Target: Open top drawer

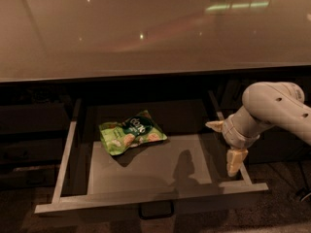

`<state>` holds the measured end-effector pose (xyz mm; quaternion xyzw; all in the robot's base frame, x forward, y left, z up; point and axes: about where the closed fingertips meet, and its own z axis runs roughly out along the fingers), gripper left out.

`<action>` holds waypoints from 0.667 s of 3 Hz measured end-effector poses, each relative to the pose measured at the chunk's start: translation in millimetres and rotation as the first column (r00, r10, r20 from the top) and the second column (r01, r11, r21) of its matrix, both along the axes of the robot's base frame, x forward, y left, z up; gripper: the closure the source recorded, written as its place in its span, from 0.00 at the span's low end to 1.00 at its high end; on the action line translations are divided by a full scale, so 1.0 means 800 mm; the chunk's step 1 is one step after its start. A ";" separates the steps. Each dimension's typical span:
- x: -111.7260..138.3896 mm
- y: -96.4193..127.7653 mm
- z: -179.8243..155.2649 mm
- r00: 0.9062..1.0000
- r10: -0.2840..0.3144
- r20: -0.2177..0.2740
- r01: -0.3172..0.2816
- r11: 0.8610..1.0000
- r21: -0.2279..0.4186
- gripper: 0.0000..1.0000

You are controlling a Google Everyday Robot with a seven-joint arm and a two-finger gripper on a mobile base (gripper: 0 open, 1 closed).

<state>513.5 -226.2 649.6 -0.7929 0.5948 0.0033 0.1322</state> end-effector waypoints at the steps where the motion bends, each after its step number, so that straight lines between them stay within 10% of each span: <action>1: -0.013 0.007 -0.004 0.999 0.033 -0.011 -0.032 0.999 0.030 0.00; 2: -0.050 0.014 -0.013 0.995 0.103 -0.003 -0.102 0.994 0.047 0.00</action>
Offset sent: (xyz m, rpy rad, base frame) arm -0.0934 0.0174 -0.0284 0.0631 0.0130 0.2074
